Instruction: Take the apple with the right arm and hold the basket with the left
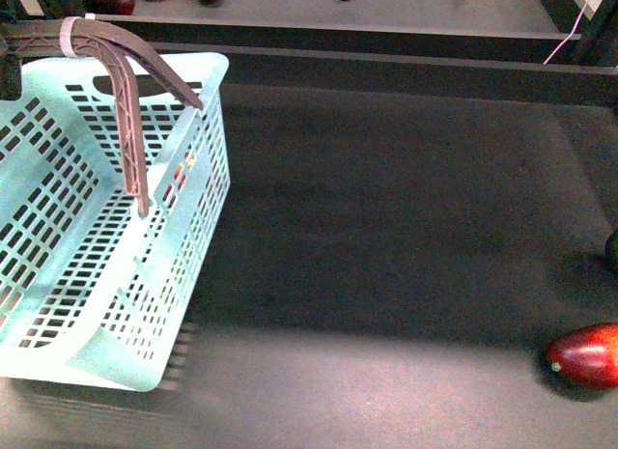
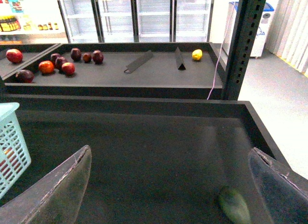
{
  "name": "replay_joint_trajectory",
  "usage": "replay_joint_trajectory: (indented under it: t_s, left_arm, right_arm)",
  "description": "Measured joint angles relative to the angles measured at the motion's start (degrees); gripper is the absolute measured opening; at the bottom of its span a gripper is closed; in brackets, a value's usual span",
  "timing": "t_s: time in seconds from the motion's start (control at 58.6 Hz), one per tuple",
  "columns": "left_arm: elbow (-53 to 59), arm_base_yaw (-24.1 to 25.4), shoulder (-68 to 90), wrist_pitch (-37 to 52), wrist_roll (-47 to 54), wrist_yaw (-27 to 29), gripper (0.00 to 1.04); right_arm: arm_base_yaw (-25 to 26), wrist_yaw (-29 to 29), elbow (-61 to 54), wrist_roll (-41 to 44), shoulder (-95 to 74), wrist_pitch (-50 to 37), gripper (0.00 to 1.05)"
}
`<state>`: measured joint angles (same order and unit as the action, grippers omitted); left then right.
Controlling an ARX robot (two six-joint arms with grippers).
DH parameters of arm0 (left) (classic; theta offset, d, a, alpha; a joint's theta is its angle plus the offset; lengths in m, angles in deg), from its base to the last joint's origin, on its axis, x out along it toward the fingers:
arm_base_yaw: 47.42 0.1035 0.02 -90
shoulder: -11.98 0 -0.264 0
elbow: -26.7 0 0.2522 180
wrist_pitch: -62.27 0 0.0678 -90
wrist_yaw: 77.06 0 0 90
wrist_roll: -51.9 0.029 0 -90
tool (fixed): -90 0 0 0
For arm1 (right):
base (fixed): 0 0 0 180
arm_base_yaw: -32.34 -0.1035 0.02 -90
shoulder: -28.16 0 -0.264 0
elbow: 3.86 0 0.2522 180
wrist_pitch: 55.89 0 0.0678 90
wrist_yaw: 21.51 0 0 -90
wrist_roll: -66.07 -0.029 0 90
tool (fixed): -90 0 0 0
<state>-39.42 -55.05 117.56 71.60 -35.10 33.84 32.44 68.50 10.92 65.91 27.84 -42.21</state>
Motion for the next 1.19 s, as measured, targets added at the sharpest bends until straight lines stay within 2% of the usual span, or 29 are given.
replay_joint_trajectory:
  t_s: [0.443, 0.75, 0.955, 1.194]
  left_arm:
    - [4.39, -3.06, -0.50, 1.84, -1.57, 2.14, 0.17]
    - [4.04, -4.13, -2.10, -1.44, -3.04, 1.25, 0.66]
    - [3.41, -4.20, -8.72, -7.76, -4.37, 4.09, 0.99]
    - [3.41, -4.13, -19.17, -19.91, -6.12, 7.89, 0.98]
  right_arm:
    - [0.00, -0.02, 0.00, 0.00, 0.00, 0.00, 0.96]
    - [0.00, -0.02, 0.00, 0.00, 0.00, 0.00, 0.96]
    - [0.00, -0.02, 0.00, 0.00, 0.00, 0.00, 0.96]
    - [0.00, -0.02, 0.00, 0.00, 0.00, 0.00, 0.96]
